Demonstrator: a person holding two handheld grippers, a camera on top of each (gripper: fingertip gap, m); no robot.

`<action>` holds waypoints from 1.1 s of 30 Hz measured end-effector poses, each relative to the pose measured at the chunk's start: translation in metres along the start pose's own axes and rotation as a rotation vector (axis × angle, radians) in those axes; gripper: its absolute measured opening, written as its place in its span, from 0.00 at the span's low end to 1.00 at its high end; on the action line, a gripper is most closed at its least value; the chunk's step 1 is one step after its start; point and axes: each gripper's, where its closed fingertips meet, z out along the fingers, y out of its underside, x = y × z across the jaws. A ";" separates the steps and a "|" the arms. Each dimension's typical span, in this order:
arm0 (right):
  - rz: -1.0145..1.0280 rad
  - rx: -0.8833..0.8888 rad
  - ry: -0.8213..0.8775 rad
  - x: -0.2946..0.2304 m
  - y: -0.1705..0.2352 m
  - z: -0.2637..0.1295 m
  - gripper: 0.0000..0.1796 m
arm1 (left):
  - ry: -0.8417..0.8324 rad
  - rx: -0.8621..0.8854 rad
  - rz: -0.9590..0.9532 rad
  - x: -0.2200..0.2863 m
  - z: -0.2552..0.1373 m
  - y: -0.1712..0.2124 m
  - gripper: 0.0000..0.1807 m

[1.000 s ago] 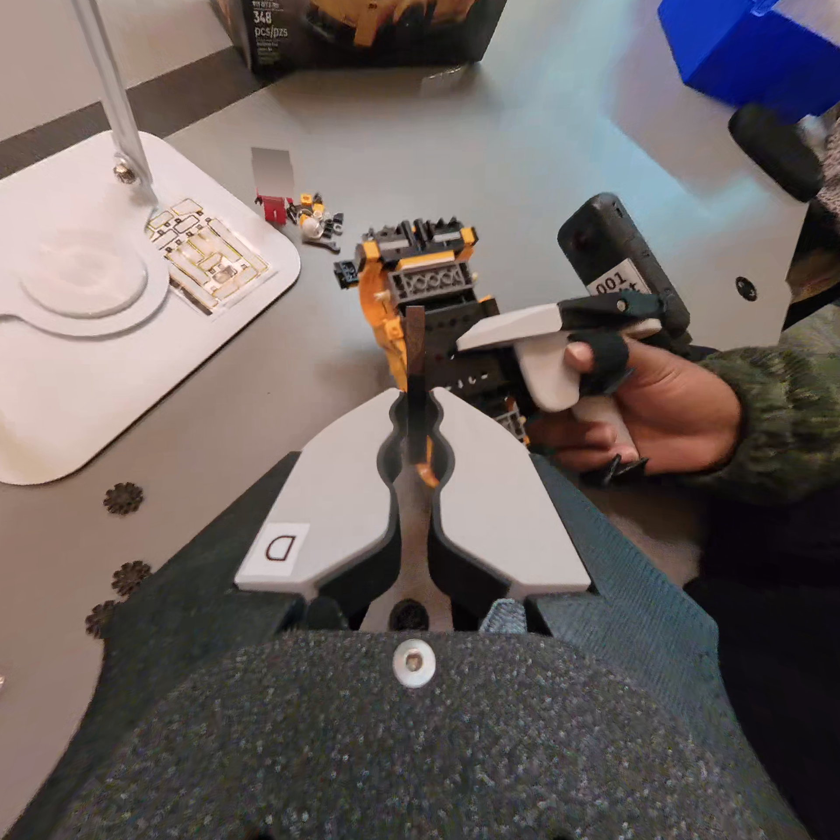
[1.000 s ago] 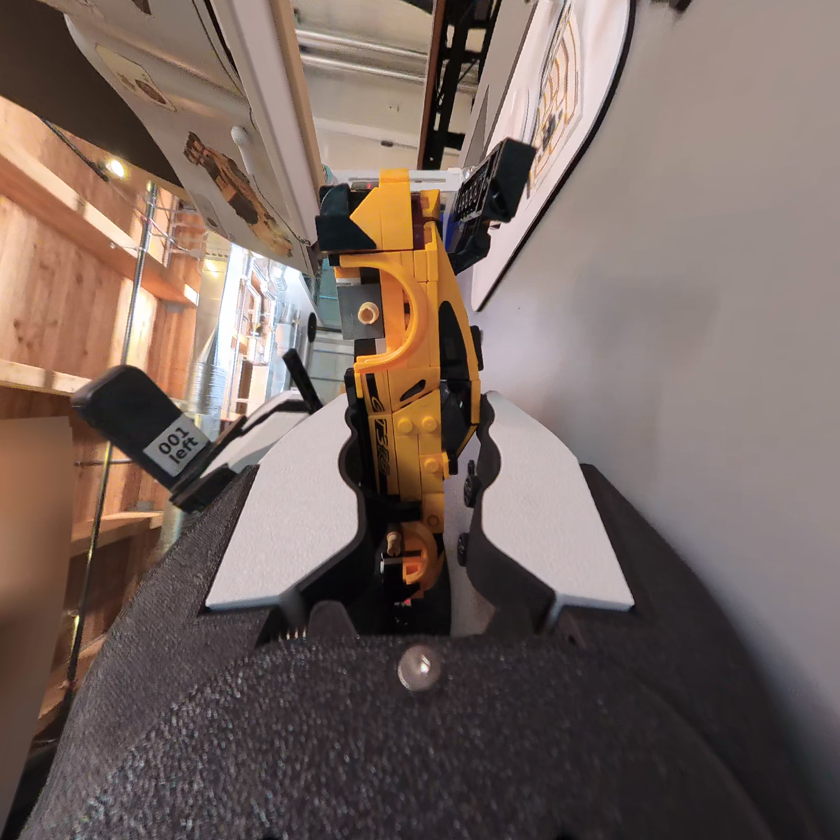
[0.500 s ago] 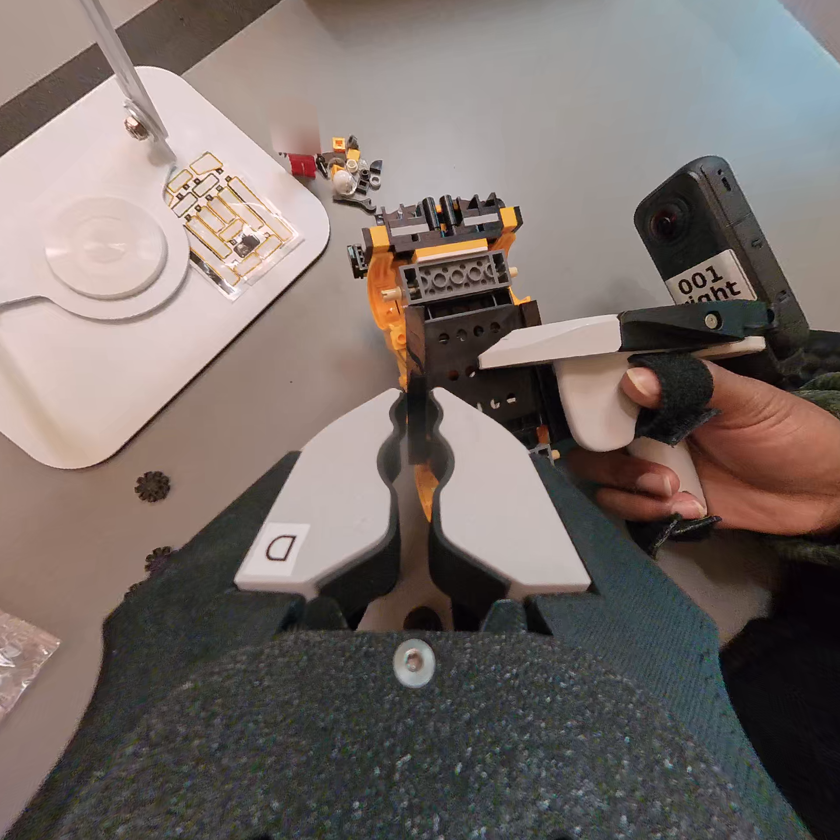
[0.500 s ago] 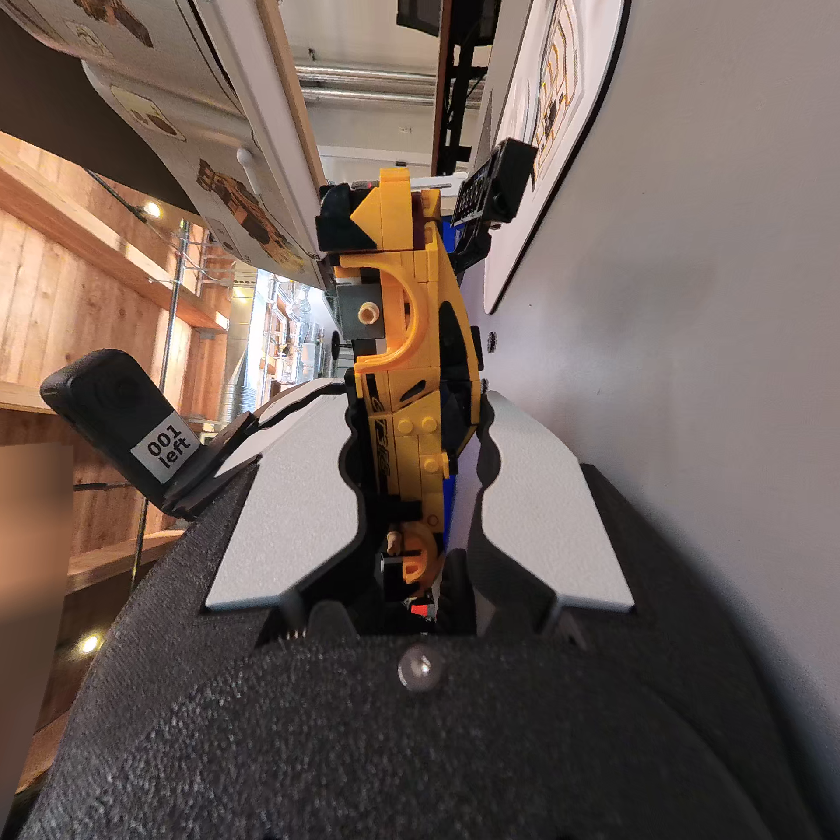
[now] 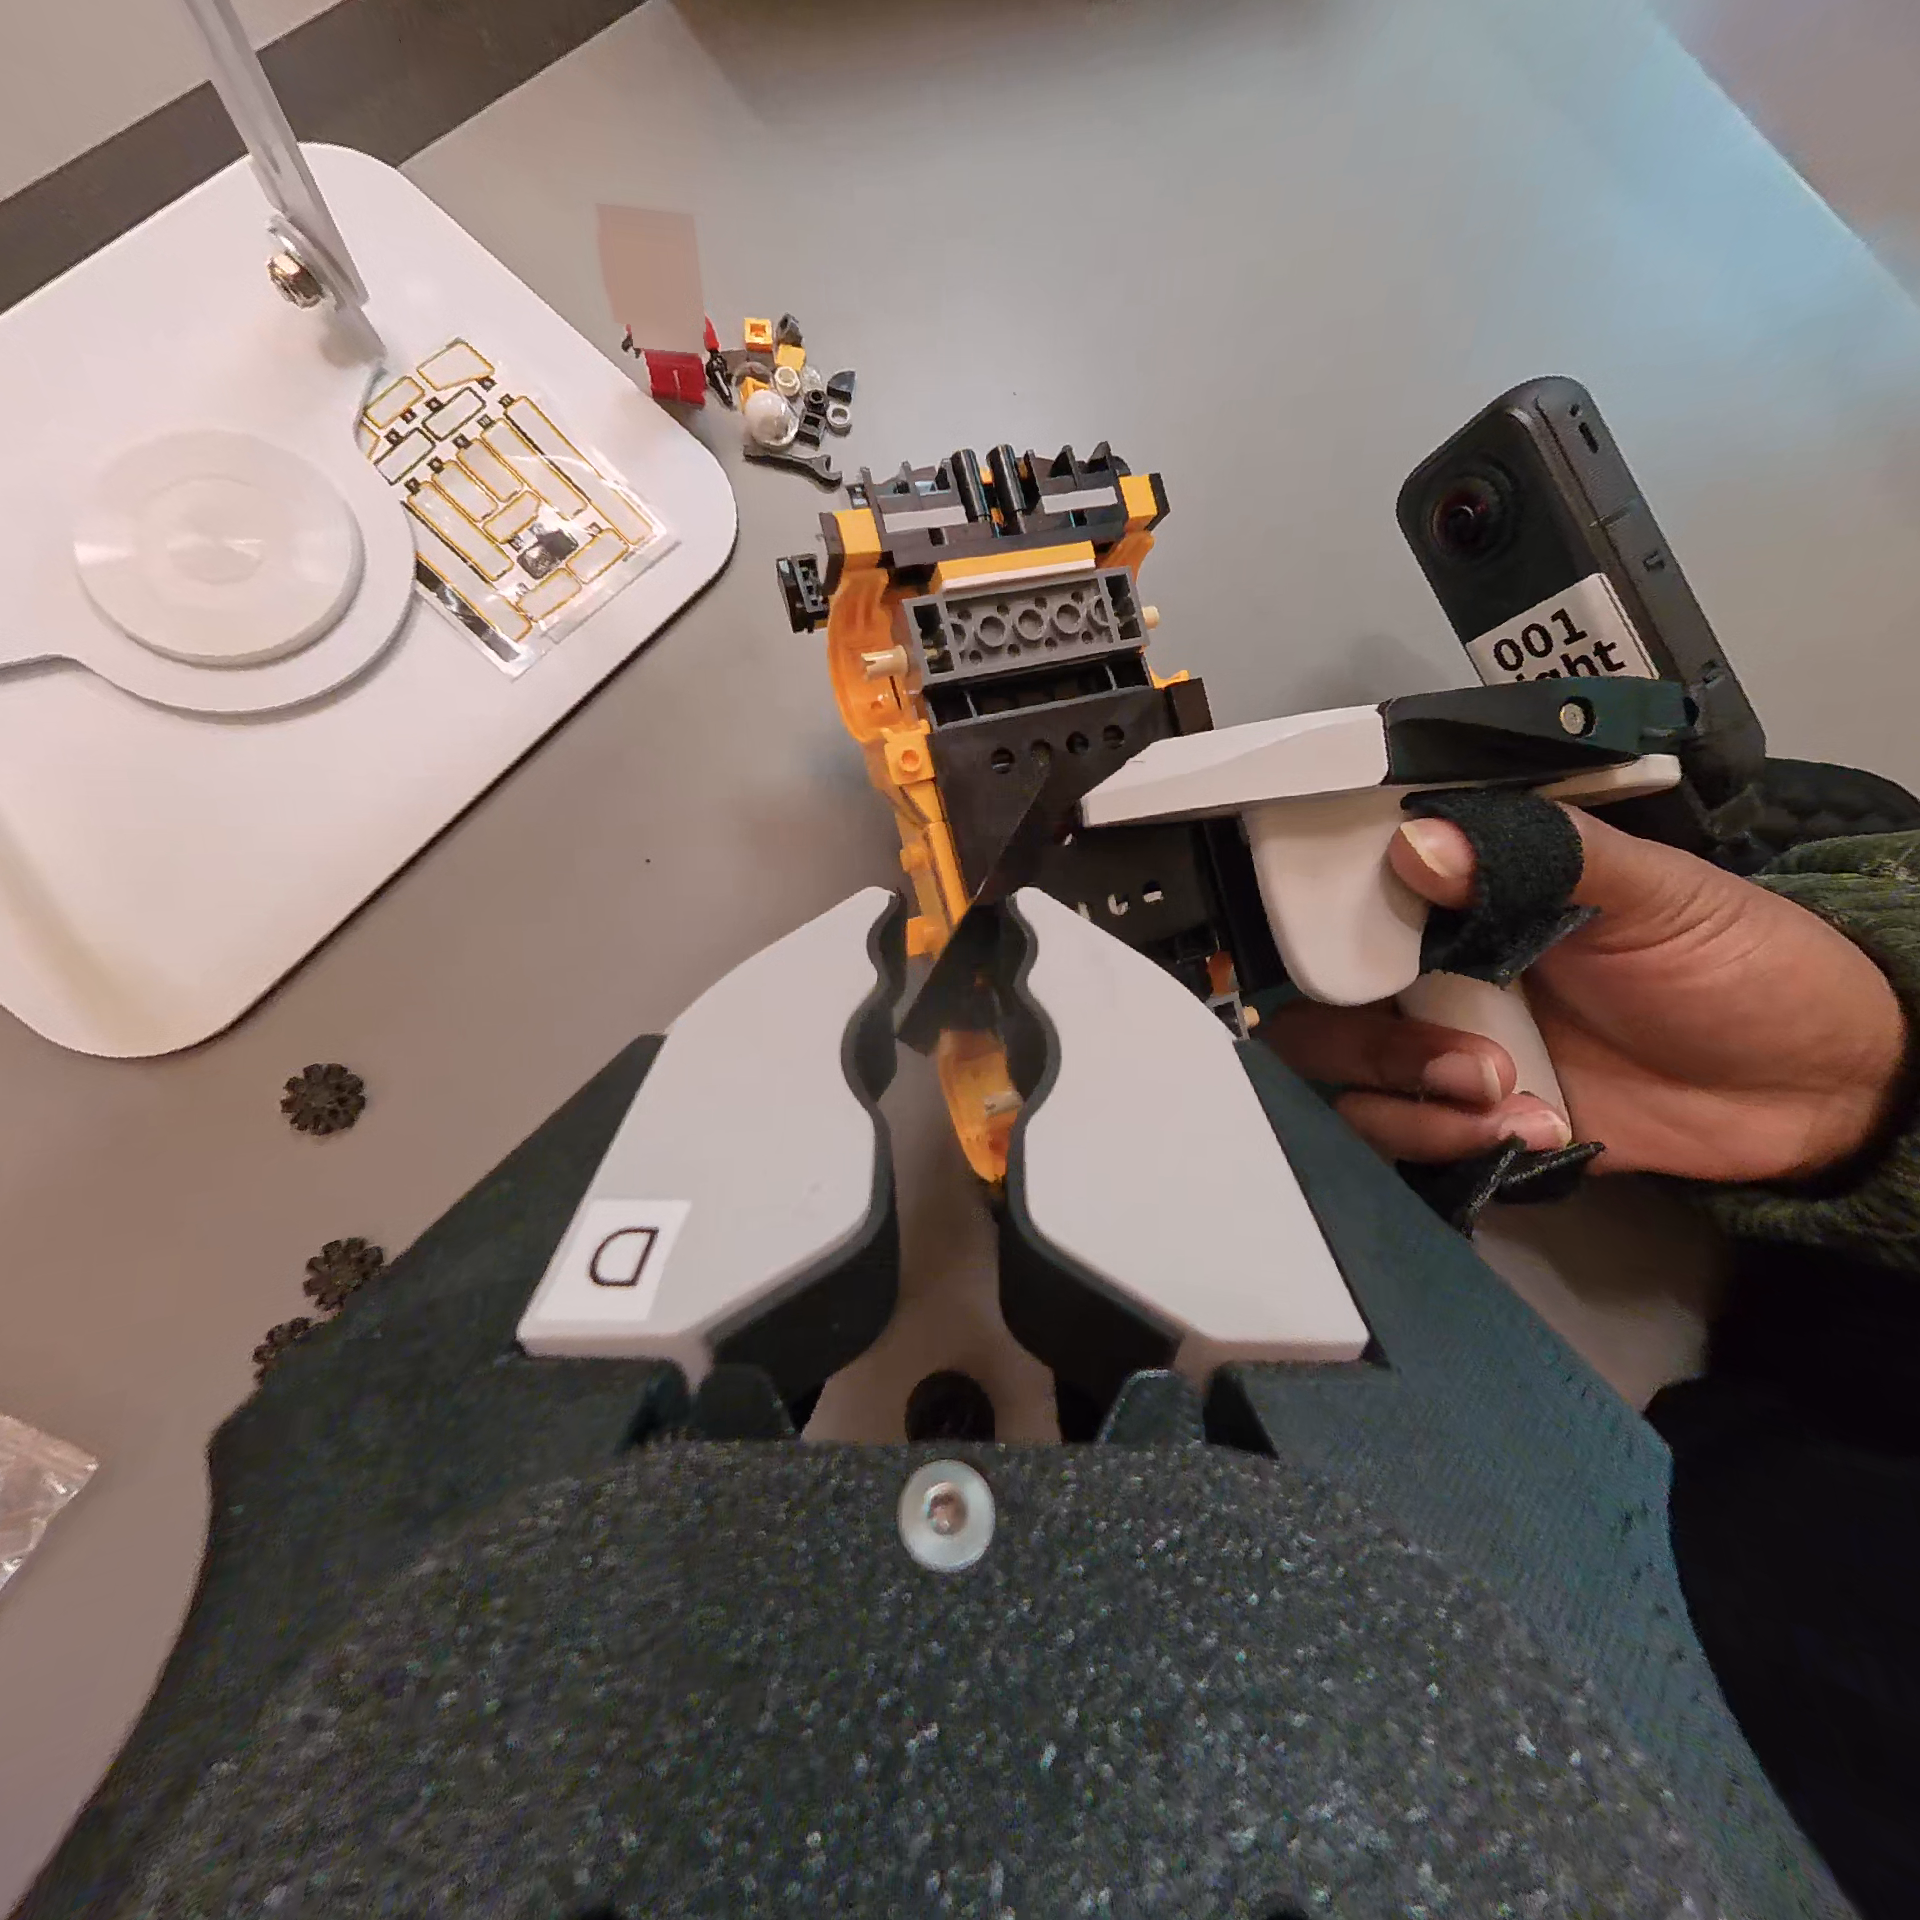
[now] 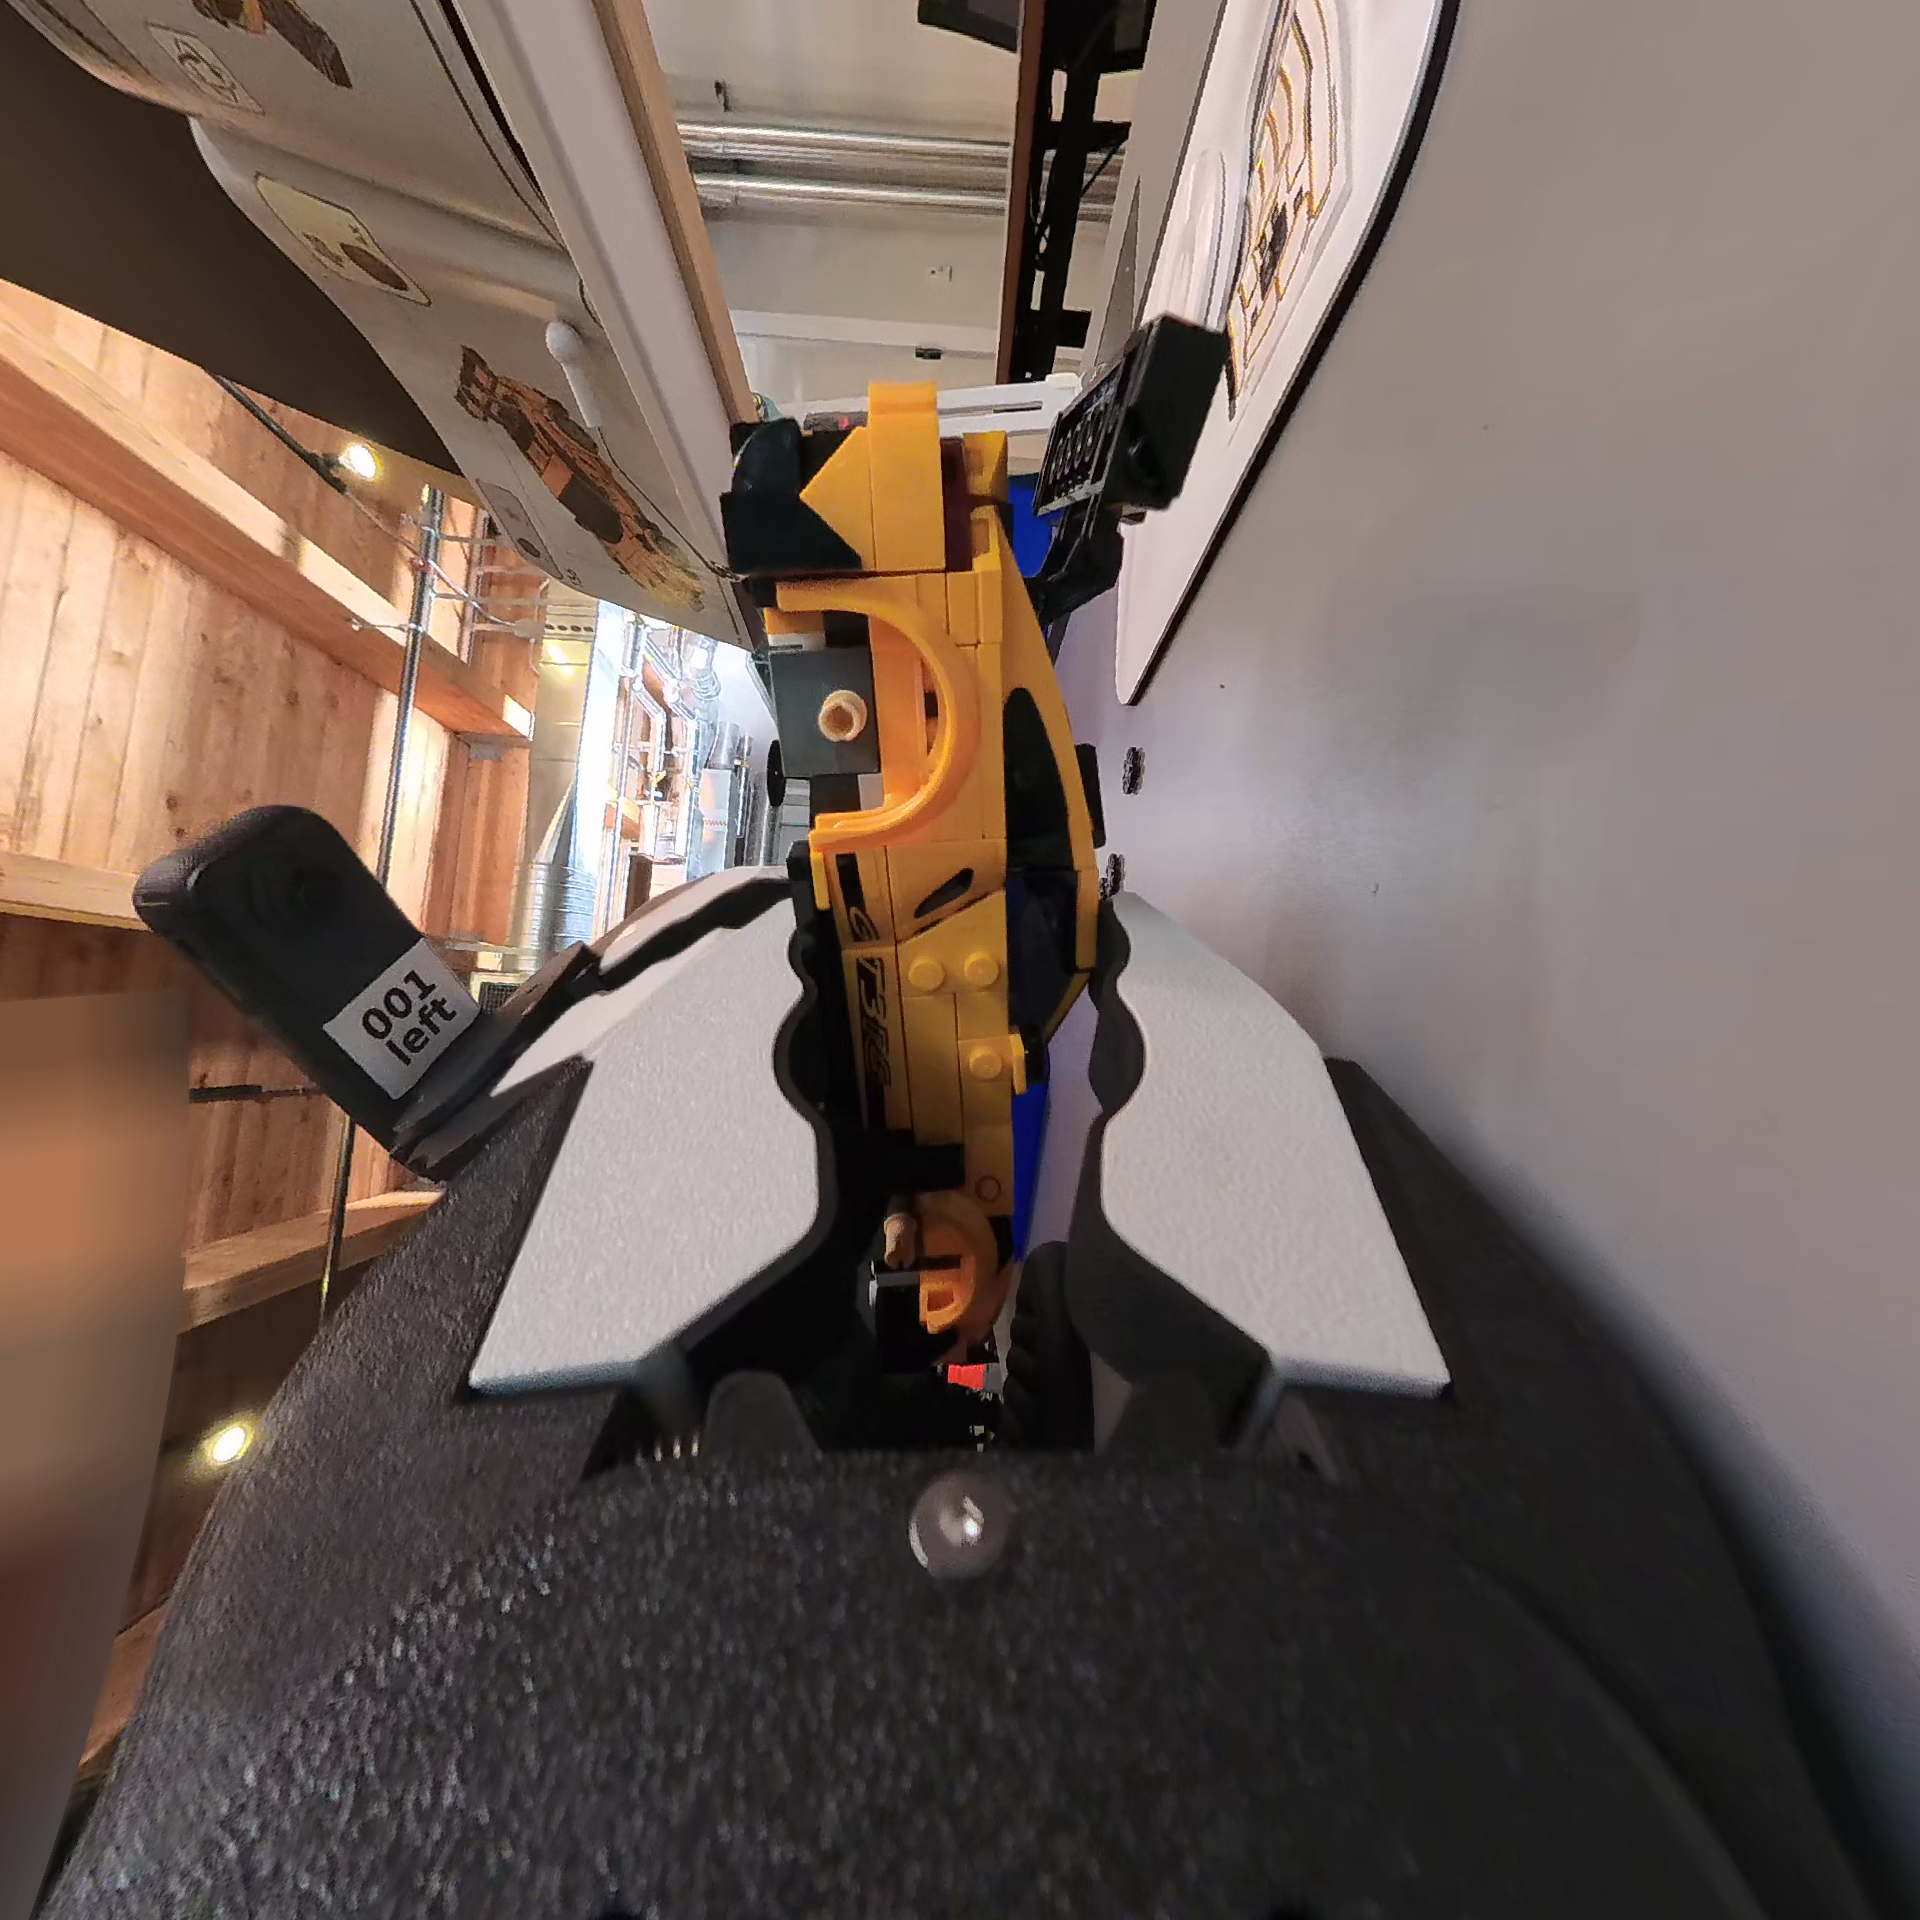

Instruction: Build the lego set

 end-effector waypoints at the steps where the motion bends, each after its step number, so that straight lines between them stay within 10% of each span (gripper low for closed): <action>1: 0.000 -0.002 0.000 0.000 0.000 0.000 0.27 | 0.004 -0.001 0.007 -0.001 -0.002 0.000 0.09; 16: -0.041 -0.078 0.013 0.000 0.013 0.004 0.27 | 0.154 -0.437 0.494 0.006 -0.002 0.026 0.12; 33: -0.045 -0.066 0.028 0.001 0.016 0.002 0.27 | 0.275 -0.338 -0.112 0.000 -0.004 0.021 0.04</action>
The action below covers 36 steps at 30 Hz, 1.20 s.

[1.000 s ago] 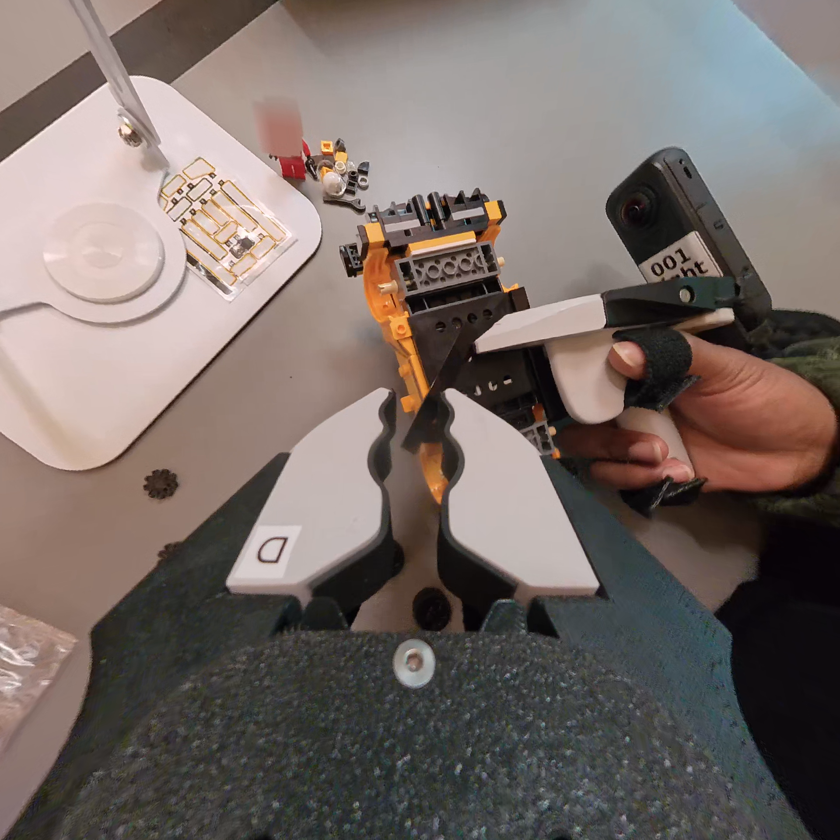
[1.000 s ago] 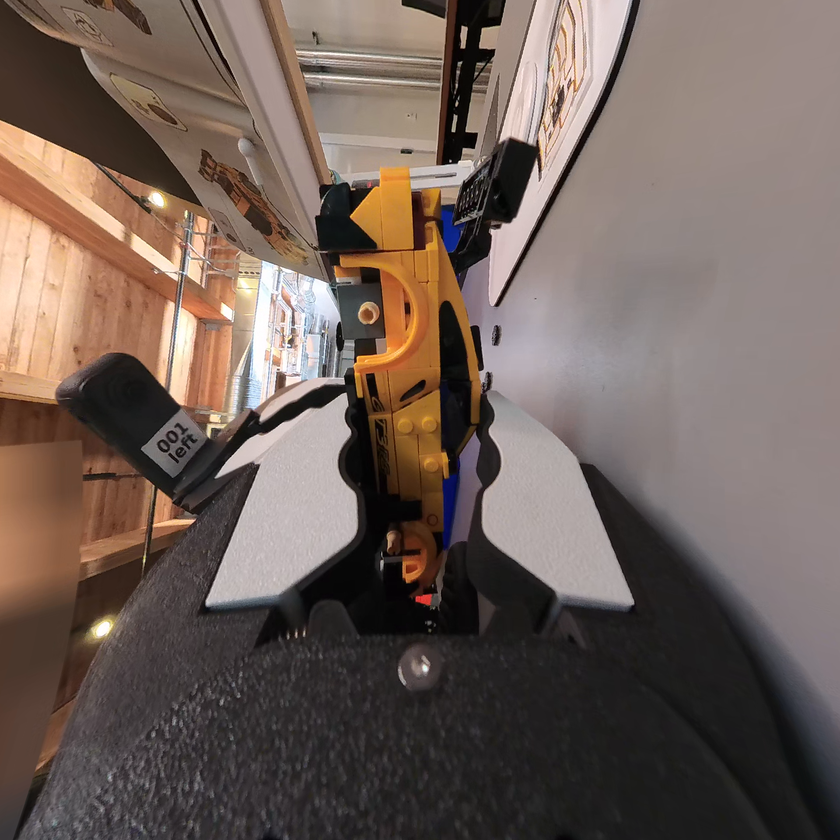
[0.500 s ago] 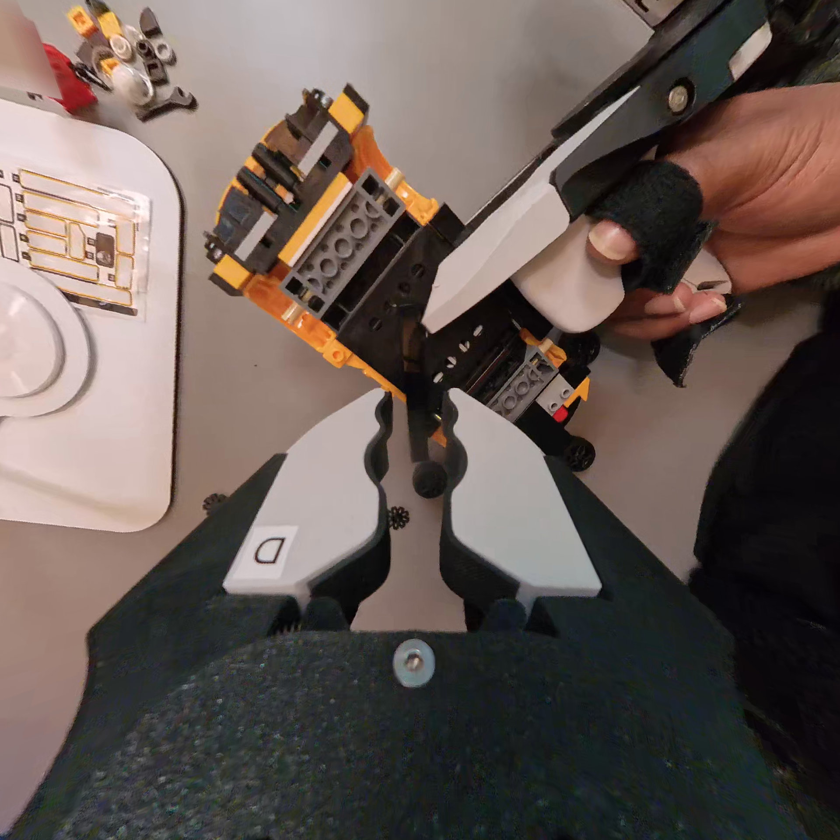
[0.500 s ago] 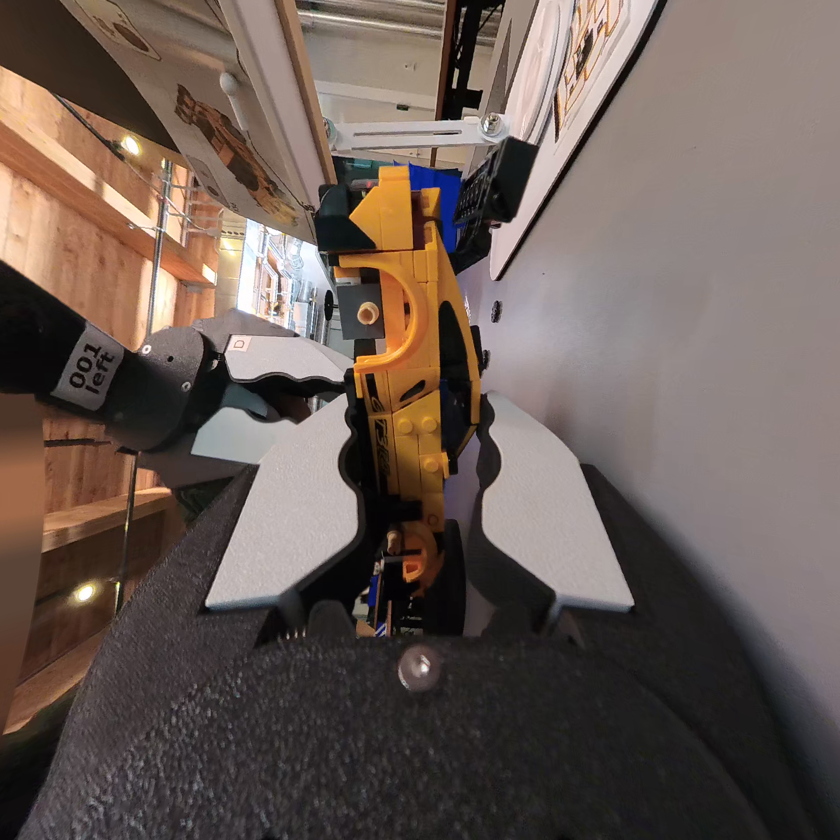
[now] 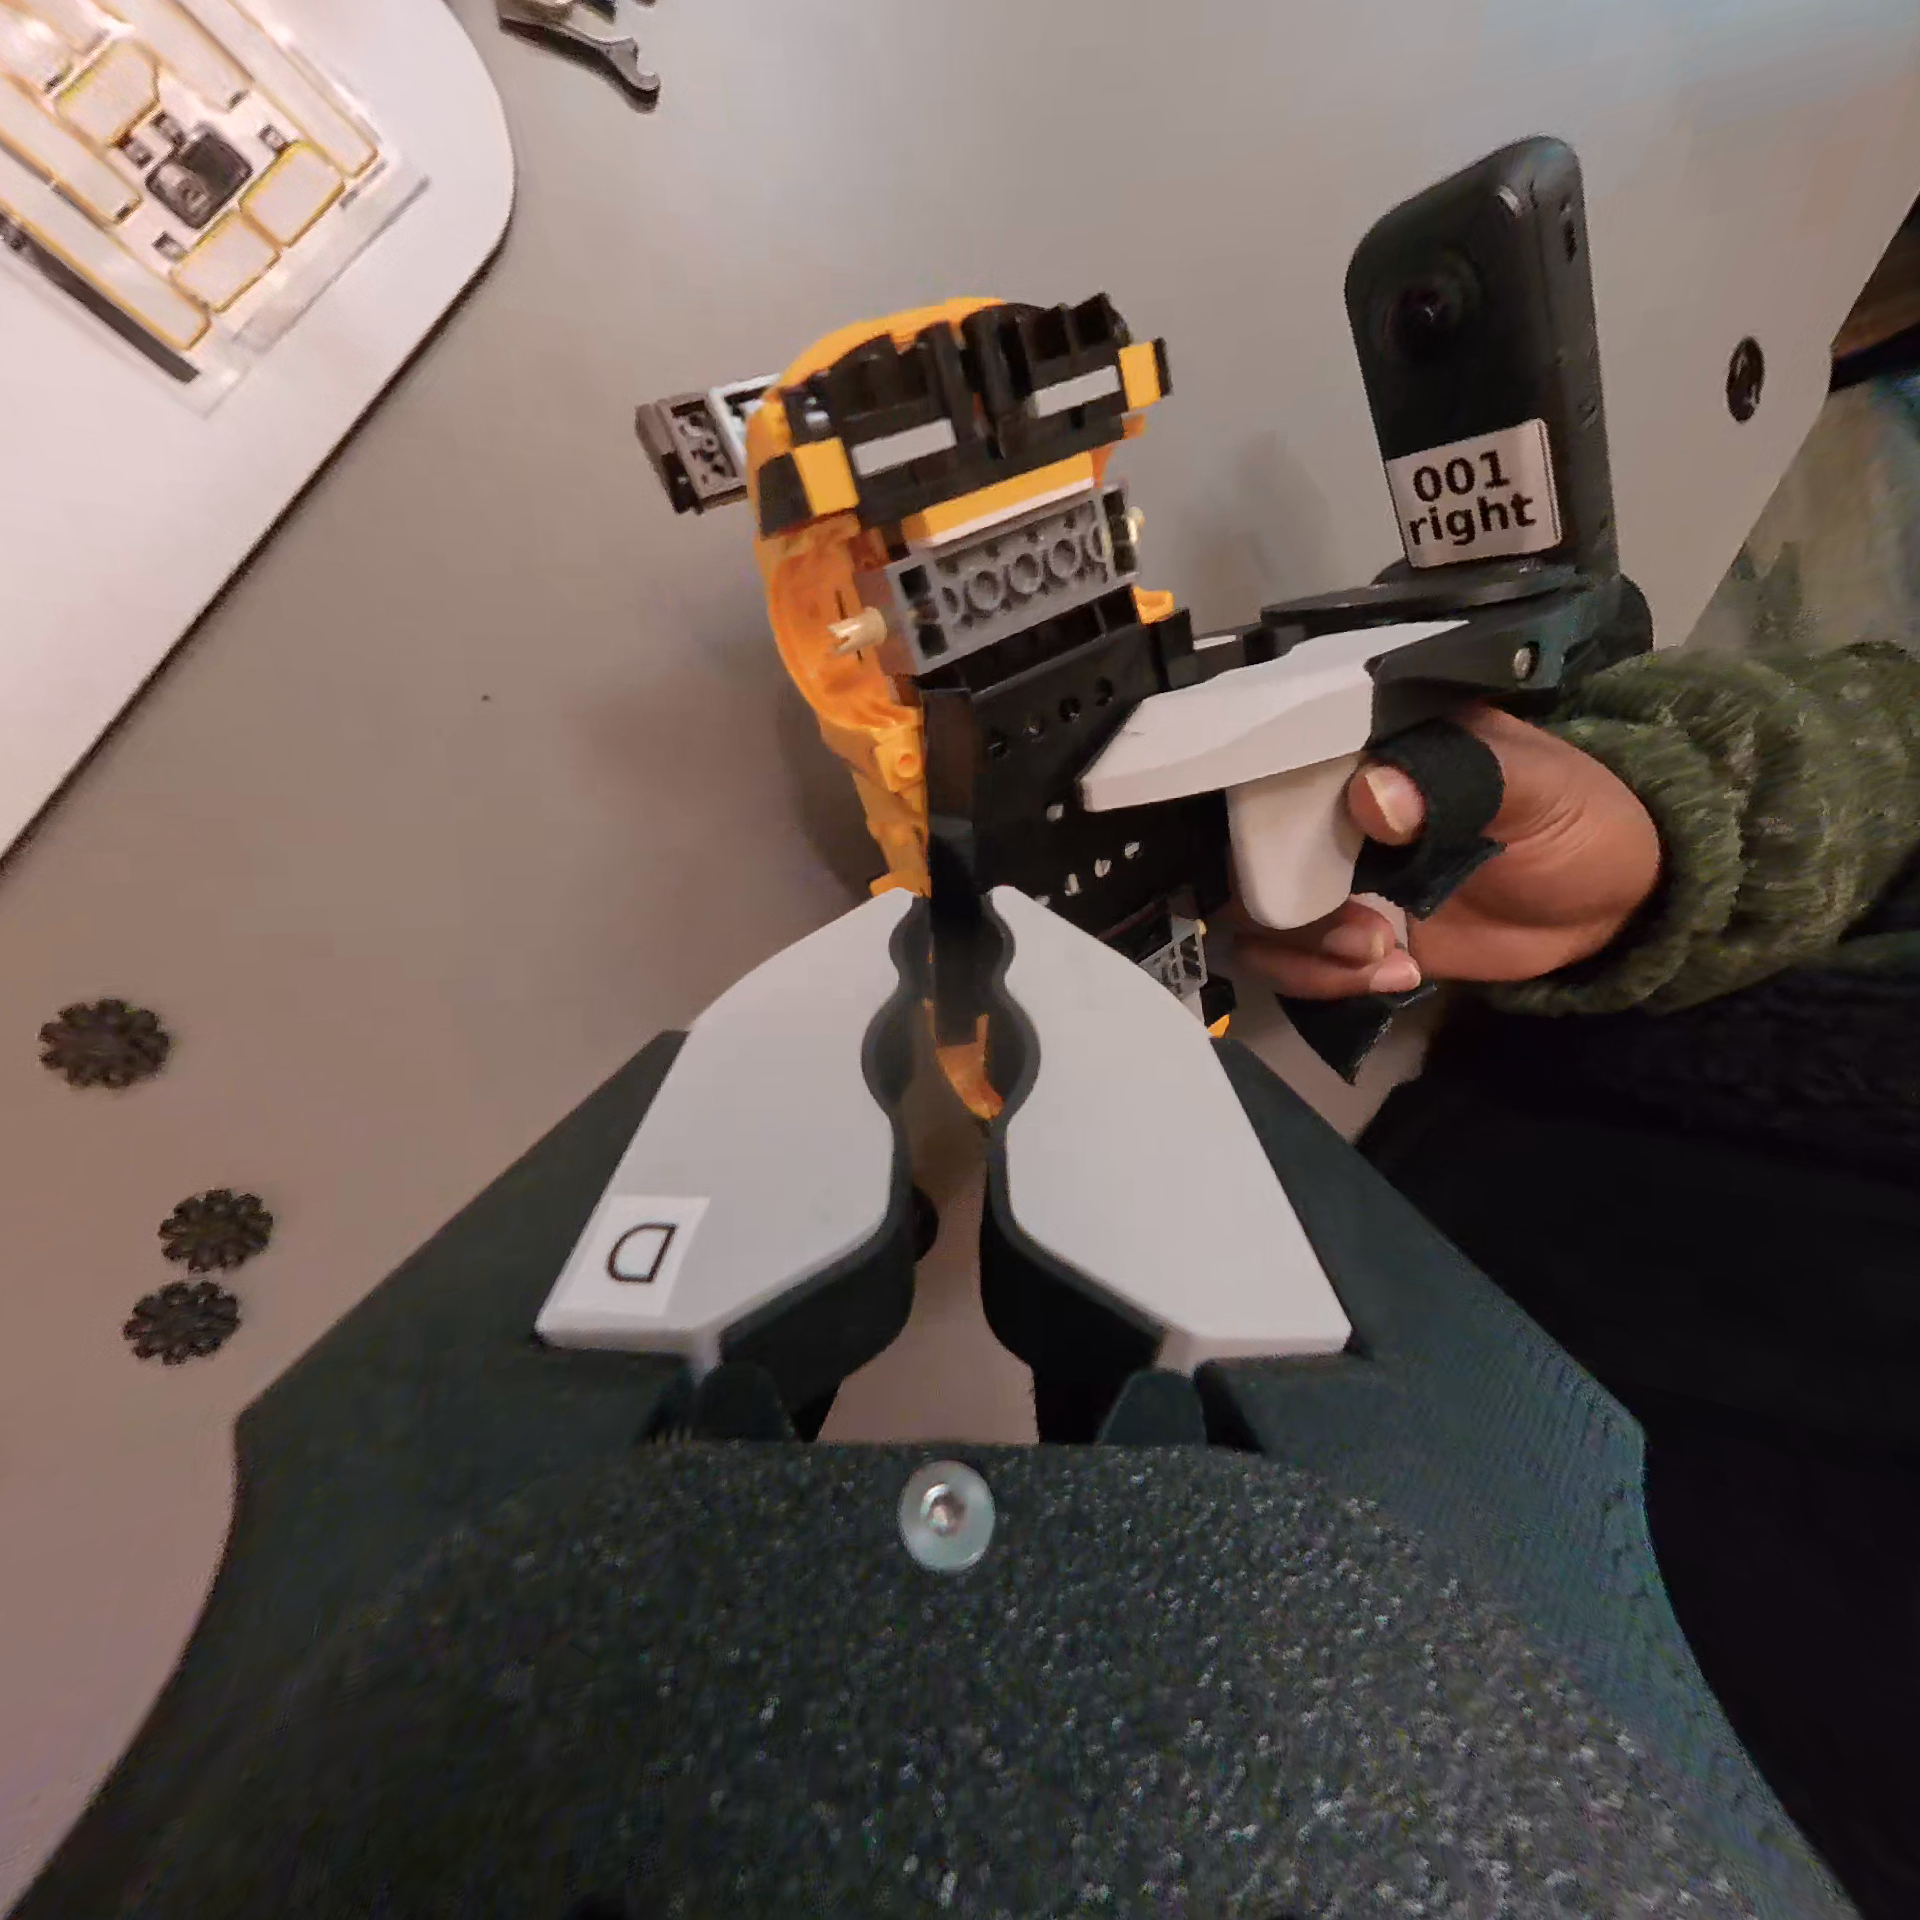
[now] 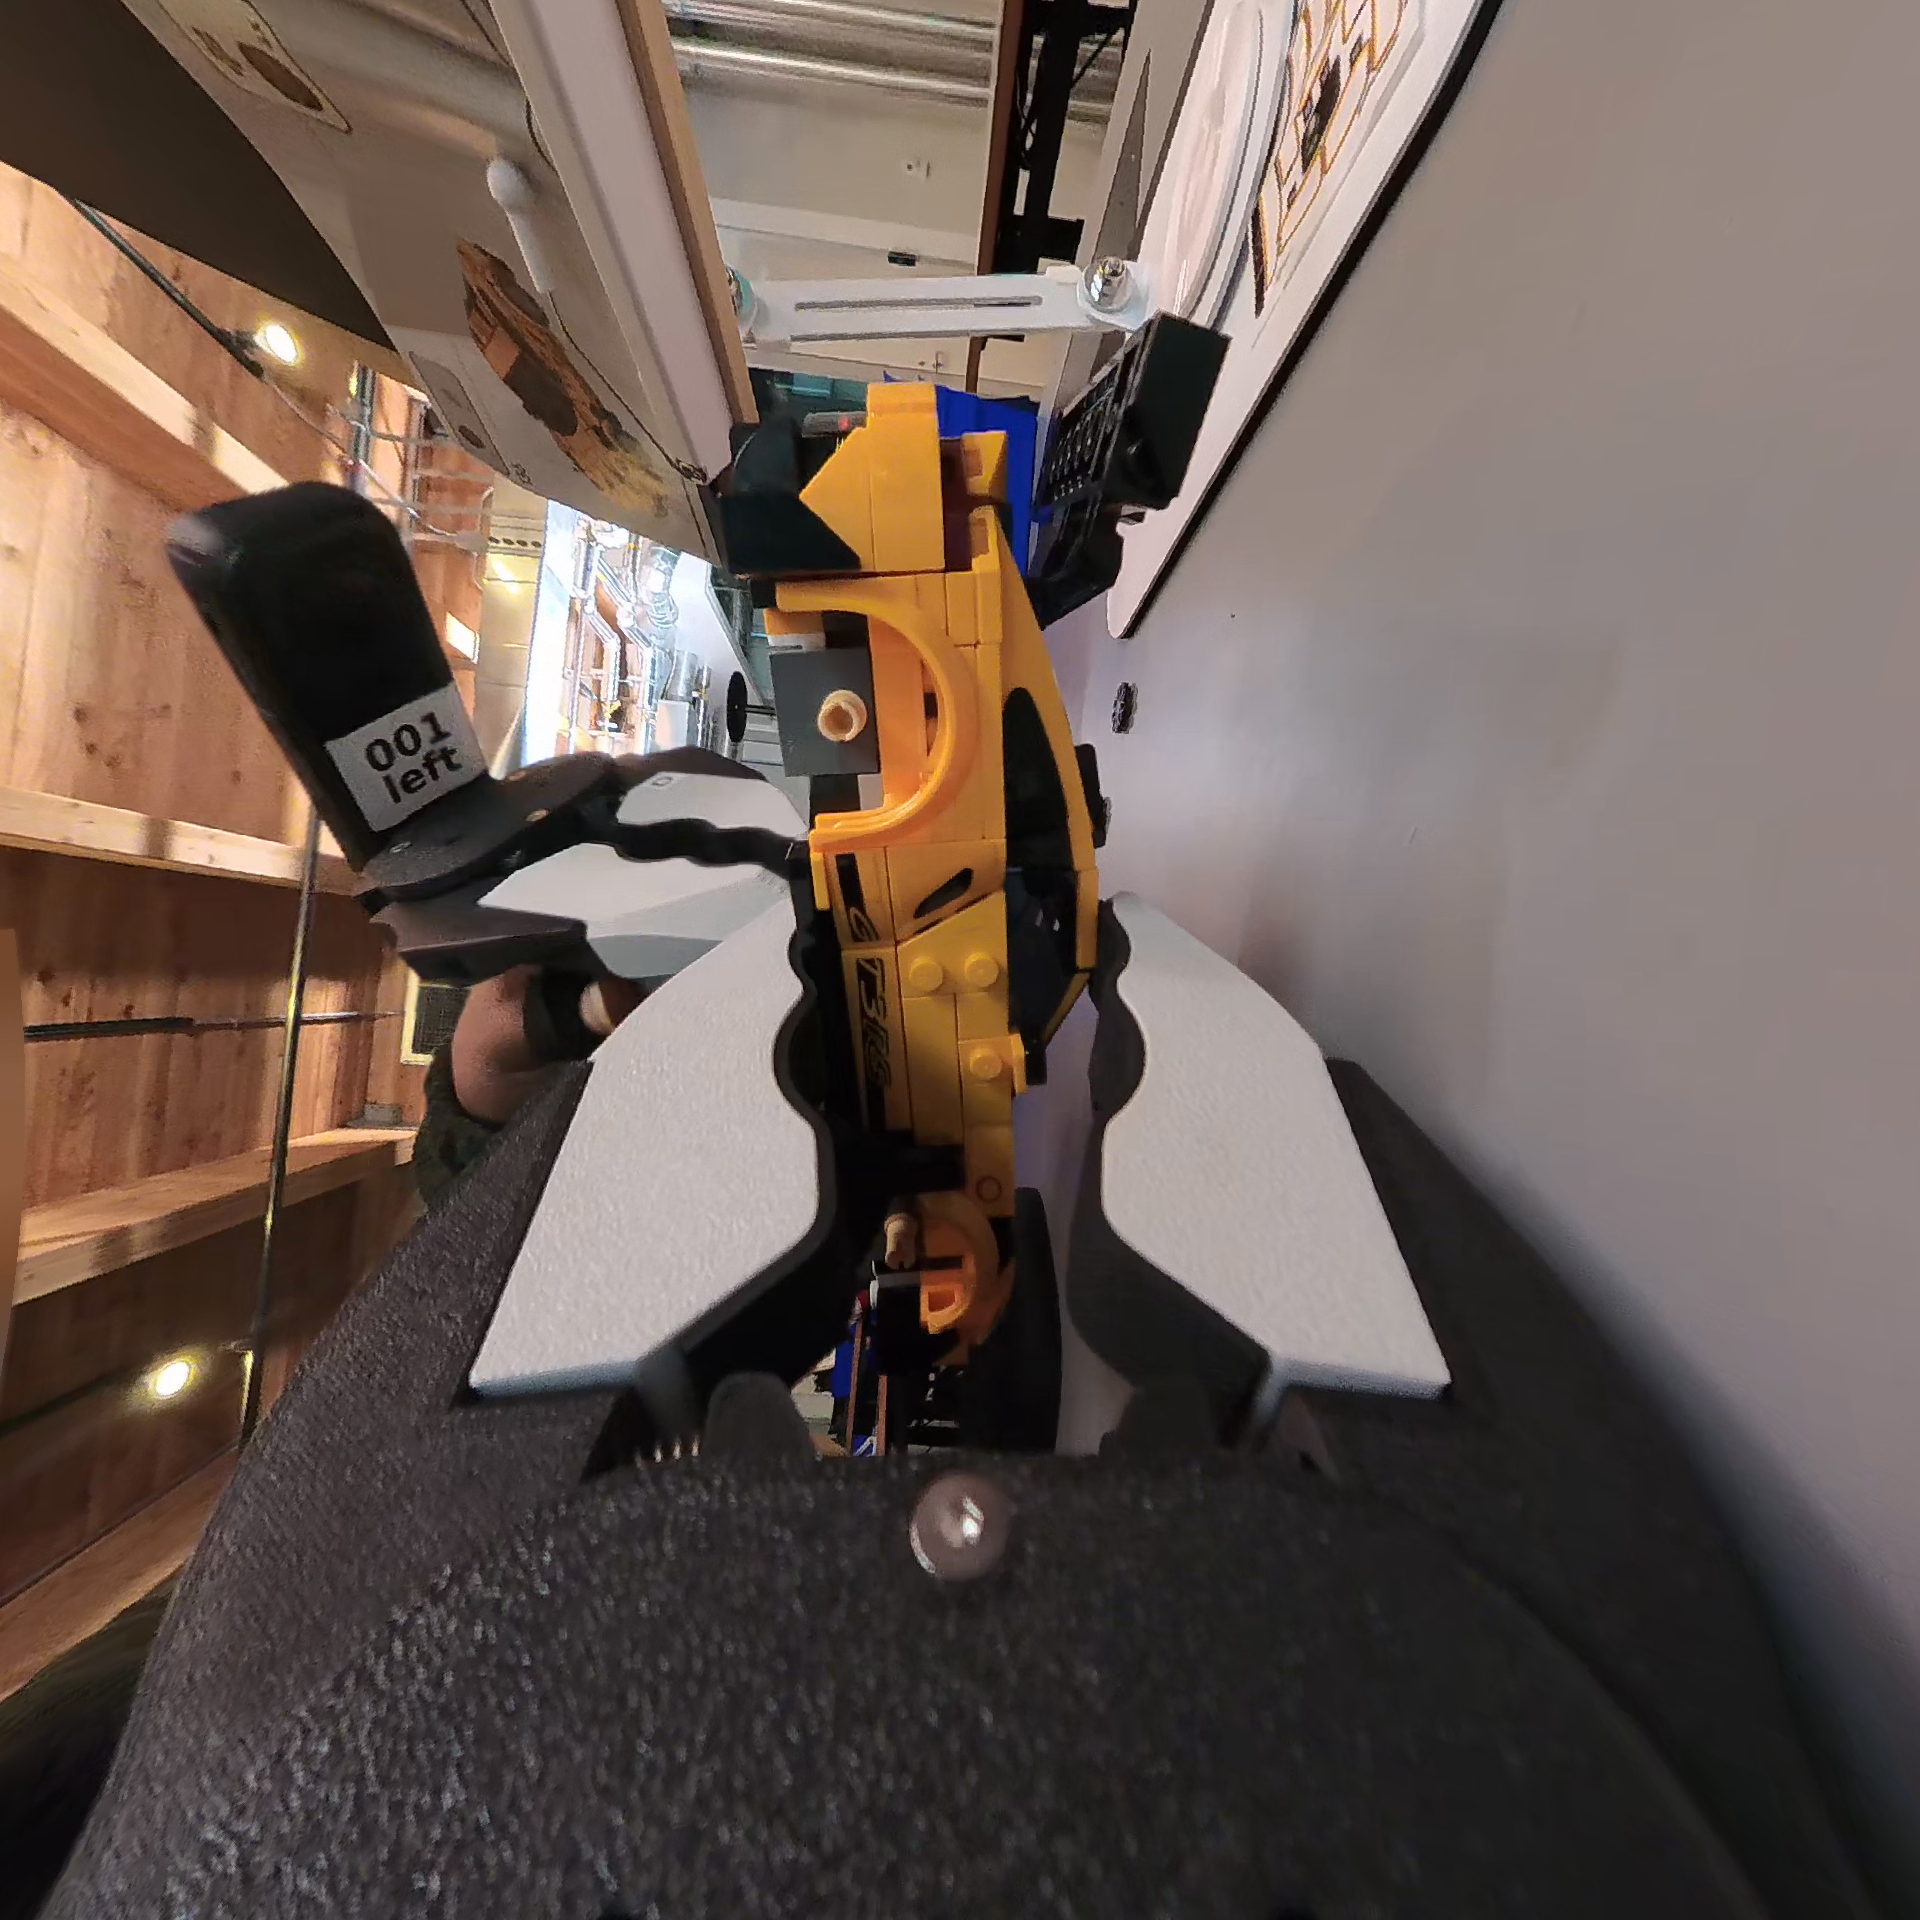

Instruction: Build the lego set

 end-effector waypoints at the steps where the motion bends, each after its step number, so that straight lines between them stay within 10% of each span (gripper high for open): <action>1: 0.000 0.000 0.001 0.000 0.000 0.000 0.27 | 0.006 0.007 -0.020 0.000 0.000 0.001 0.04; 36: 0.017 -0.011 -0.005 -0.001 0.004 0.001 0.27 | 0.031 0.139 -0.235 -0.001 -0.002 0.006 0.07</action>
